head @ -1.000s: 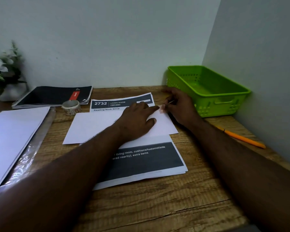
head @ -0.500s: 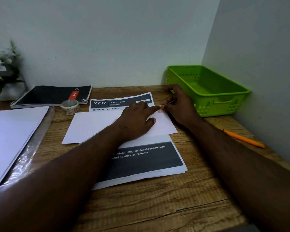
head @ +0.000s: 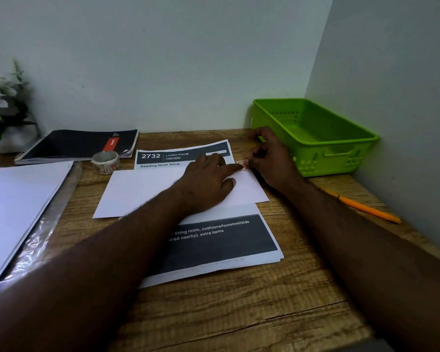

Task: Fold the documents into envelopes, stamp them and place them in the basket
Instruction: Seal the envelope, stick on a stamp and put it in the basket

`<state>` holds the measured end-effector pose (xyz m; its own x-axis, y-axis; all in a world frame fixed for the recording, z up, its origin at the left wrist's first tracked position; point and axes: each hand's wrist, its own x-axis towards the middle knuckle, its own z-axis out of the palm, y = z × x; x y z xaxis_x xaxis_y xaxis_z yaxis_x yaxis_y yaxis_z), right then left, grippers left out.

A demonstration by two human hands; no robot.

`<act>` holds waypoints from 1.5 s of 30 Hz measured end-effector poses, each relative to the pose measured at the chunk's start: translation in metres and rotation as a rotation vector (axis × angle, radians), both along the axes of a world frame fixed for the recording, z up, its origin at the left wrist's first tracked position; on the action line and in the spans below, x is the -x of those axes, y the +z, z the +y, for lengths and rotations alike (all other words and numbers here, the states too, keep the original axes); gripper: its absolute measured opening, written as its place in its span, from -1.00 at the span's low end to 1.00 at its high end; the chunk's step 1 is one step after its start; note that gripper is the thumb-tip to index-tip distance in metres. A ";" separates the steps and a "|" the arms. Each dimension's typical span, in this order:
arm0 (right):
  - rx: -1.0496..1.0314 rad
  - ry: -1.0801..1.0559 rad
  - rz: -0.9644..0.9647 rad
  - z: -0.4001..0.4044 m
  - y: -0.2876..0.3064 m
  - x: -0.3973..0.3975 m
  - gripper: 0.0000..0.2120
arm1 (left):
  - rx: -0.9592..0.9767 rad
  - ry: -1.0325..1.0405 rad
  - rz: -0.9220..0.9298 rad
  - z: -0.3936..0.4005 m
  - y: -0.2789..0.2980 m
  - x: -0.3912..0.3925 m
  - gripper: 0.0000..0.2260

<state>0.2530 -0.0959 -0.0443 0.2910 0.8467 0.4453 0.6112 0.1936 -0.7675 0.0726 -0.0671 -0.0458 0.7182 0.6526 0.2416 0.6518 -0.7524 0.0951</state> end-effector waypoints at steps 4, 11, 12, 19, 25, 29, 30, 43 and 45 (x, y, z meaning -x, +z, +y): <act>0.003 -0.023 -0.013 0.001 0.001 0.001 -0.44 | -0.004 0.000 -0.002 0.001 -0.001 0.001 -0.59; 0.011 -0.034 -0.014 0.001 0.001 0.001 -0.47 | -0.005 0.014 0.032 0.001 -0.001 0.000 -0.56; 0.013 -0.032 -0.010 0.002 0.001 0.001 -0.46 | -0.004 0.017 0.038 0.001 -0.001 -0.001 -0.55; 0.007 -0.029 -0.024 0.002 0.001 0.001 -0.47 | -0.041 -0.008 0.076 0.000 0.003 -0.005 -0.41; 0.005 -0.039 -0.058 0.000 0.002 0.004 -0.39 | -0.052 -0.008 0.071 -0.001 0.002 -0.004 -0.44; -0.019 -0.039 -0.130 -0.004 0.005 0.008 -0.27 | -0.038 -0.010 0.070 -0.002 0.004 -0.004 -0.44; -0.018 -0.038 -0.136 -0.004 0.005 0.008 -0.26 | -0.033 -0.008 0.071 -0.003 0.004 -0.004 -0.43; 0.034 -0.051 -0.167 0.005 0.000 0.005 -0.37 | -0.012 0.011 0.082 -0.003 0.004 -0.005 -0.43; 0.069 -0.066 -0.167 0.007 0.000 0.005 -0.46 | 0.001 0.017 0.085 -0.004 0.004 -0.005 -0.45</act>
<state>0.2476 -0.0885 -0.0443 0.2742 0.8582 0.4340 0.7408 0.0993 -0.6644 0.0773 -0.0711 -0.0420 0.7250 0.6649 0.1794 0.6701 -0.7413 0.0395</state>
